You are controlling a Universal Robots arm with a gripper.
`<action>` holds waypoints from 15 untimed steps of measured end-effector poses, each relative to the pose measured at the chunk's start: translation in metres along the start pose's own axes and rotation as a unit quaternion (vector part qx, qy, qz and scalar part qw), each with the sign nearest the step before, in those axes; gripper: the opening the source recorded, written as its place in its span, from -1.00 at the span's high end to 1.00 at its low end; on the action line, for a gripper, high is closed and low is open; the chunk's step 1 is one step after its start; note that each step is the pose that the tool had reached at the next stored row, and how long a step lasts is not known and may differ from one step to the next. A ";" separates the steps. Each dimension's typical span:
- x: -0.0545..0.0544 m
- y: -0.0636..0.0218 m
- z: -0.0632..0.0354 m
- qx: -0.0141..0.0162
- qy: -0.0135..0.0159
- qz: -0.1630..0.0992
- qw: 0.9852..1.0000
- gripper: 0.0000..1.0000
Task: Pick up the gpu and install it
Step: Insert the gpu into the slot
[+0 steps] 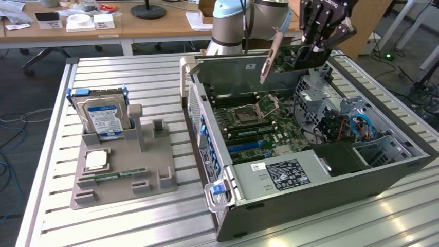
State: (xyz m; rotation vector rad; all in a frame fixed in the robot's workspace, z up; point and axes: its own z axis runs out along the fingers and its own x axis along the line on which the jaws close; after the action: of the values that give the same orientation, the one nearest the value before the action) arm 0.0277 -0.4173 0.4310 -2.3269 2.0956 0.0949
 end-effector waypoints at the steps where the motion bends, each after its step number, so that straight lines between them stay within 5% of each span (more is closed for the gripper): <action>1: 0.000 0.0012 0.0016 0.001 0.000 0.000 1.000 0.47; 7: 0.000 0.0071 0.0123 0.003 0.000 -0.002 1.000 0.47; 15: 0.000 0.0072 0.0127 0.003 0.000 -0.002 1.000 0.47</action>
State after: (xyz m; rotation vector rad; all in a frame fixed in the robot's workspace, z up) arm 0.0201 -0.4173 0.4186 -2.3274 2.0884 0.0868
